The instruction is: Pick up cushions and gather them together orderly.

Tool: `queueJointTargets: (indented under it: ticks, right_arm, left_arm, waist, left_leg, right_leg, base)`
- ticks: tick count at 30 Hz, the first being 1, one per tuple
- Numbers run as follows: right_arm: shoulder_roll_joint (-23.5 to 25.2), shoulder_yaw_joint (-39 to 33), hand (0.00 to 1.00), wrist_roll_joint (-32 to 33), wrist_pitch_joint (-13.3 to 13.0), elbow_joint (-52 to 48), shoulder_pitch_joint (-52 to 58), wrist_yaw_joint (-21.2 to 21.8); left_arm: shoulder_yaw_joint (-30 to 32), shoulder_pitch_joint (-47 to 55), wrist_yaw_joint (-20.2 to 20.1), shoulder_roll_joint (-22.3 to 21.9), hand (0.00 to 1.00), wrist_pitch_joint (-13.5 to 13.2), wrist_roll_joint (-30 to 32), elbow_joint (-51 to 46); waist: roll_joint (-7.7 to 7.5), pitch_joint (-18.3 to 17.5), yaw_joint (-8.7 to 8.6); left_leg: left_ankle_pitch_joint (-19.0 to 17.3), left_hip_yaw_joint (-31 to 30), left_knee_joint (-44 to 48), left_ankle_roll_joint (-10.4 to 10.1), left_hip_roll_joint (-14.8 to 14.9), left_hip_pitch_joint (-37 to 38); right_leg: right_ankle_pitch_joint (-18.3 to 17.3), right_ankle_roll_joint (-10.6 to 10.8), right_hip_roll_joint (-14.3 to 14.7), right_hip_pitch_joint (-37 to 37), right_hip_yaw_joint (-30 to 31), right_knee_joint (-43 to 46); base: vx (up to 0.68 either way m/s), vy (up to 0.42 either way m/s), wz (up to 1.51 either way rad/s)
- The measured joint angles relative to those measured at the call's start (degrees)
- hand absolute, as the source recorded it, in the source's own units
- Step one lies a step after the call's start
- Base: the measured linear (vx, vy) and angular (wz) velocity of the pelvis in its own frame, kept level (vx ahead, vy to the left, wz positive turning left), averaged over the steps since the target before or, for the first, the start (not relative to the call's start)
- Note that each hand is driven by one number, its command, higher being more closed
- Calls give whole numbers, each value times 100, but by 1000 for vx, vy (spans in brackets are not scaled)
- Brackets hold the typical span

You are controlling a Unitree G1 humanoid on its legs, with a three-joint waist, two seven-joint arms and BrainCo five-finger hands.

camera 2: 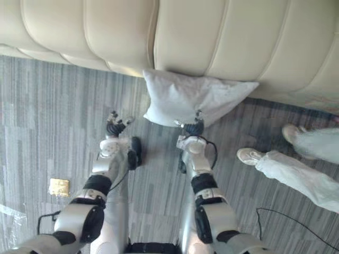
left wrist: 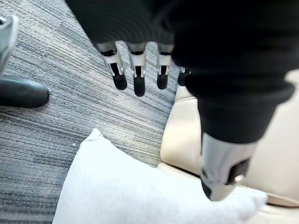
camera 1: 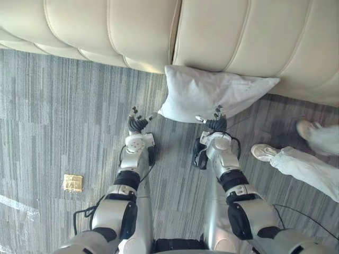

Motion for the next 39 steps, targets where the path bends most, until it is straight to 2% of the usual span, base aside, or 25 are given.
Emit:
queueJointTargets:
  ticks: [5,8,9,12,17,22,25,29,31,32,33,34,35,36,37,38,39]
  right_arm:
    - [-35,-1,0,-36,-67,-159,1116,119]
    - [-48,-8,0,-80,-57,-223,2041,265]
    - [-54,-11,0,-80,-52,-222,2142,286]
    - [-30,-89,0,-79,-33,-182,2825,405]
    - [79,-525,0,-74,-42,432,3684,594]
    - [191,-970,0,-72,-49,823,3932,835]
    - [193,-979,0,-76,-50,980,3934,913]
    - [212,-1137,0,-95,-48,1043,3899,1026]
    - [213,-1176,0,-139,-48,1108,3858,1032]
    - [208,-1177,0,-179,-48,1117,3843,1035]
    - [194,-1178,0,-227,-43,1124,3805,1037]
    - [193,-1176,0,-247,-33,1112,3789,1041]
    - [180,-1180,0,-294,-35,1127,3790,1041]
    - [170,-1186,0,-303,-36,1140,3789,1036]
    - [154,-1185,0,-351,-27,1183,3748,1033]
    - [137,-1181,0,-408,-17,1222,3700,1030]
    - [130,-1181,0,-415,-13,1252,3694,1029]
  left_arm:
    - [-132,977,-56,-41,0,-2,102,-360]
    - [-130,1686,-262,-5,0,3,154,-369]
    - [-131,1769,-290,-6,0,4,154,-367]
    - [-58,2293,-446,-12,0,7,154,-191]
    - [500,3101,-630,-92,0,8,157,419]
    - [854,3396,-783,-89,0,16,308,949]
    - [936,3403,-798,-117,0,13,442,1108]
    - [1043,3379,-811,-118,0,17,564,1207]
    - [1051,3399,-809,-74,0,27,625,1228]
    - [1051,3405,-809,-59,0,30,650,1232]
    - [1054,3423,-807,-17,0,31,664,1248]
    - [1050,3422,-808,14,0,34,694,1273]
    - [1049,3426,-806,12,0,31,776,1281]
    - [1049,3423,-805,12,0,31,788,1296]
    - [1037,3388,-803,37,0,25,817,1316]
    - [939,3369,-797,96,0,26,839,1384]
    - [898,3363,-797,114,0,27,845,1407]
  waist:
    - [1,-17,13]
    - [-4,-52,16]
    - [-4,-72,17]
    - [-4,-526,10]
    - [11,-1629,-22]
    - [93,-2183,-19]
    - [96,-2357,-17]
    - [86,-2354,2]
    - [86,-2329,20]
    - [149,-2295,28]
    - [148,-2295,54]
    - [121,-2298,55]
    - [128,-2297,52]
    - [134,-2300,53]
    - [133,-2301,56]
    - [125,-2306,48]
    - [123,-2306,48]
  left_leg:
    - [158,229,-969,15,-11,1277]
    - [268,372,-1582,-59,-9,2211]
    - [275,381,-1641,-63,-12,2302]
    - [346,437,-2071,-107,-34,2795]
    - [390,499,-2825,-182,-8,3639]
    - [437,692,-3441,-258,20,4366]
    - [439,767,-3536,-267,44,4532]
    - [390,1071,-3512,-322,168,4818]
    - [139,1272,-3300,-378,385,4997]
    - [6,1324,-3160,-359,505,5004]
    - [-78,1423,-3071,-367,649,5023]
    - [-87,1509,-3070,-385,719,5089]
    - [-83,1556,-3096,-399,812,5168]
    - [-72,1565,-3117,-432,879,5242]
    - [-29,1573,-3202,-605,1003,5302]
    - [41,1573,-3346,-768,1083,5346]
    - [64,1572,-3395,-816,1104,5368]
  right_leg:
    - [287,21,42,1174,53,-978]
    - [432,24,98,2049,92,-1608]
    - [438,23,99,2137,89,-1666]
    - [501,34,114,2620,69,-2086]
    - [627,35,197,3494,-34,-3028]
    - [774,72,248,4181,-26,-3714]
    - [804,117,264,4320,-53,-3776]
    - [830,161,313,4239,-64,-3338]
    - [859,197,383,3989,-267,-2626]
    - [861,194,389,3874,-418,-2464]
    - [777,63,345,3797,-670,-2156]
    - [642,-142,168,3711,-938,-1830]
    - [511,-202,-93,3682,-1201,-1627]
    - [453,-187,-295,3684,-1341,-1604]
    - [405,-144,-574,3691,-1440,-1773]
    - [492,-45,-737,3700,-1416,-2248]
    - [549,-32,-767,3704,-1382,-2462]
  base:
    - [28,-29,-13]
    - [90,-3,-17]
    - [77,-1,-6]
    - [125,2,-4]
    - [176,2,-4]
    - [160,1,-14]
    - [138,-14,-14]
    - [24,-16,-37]
    - [-56,-37,-59]
    - [-114,-88,-62]
    - [-133,-81,-50]
    - [-99,-107,-45]
    - [-22,-130,-30]
    - [69,-216,-31]
    - [127,-298,-30]
    - [121,-301,-28]
    - [124,-285,-26]
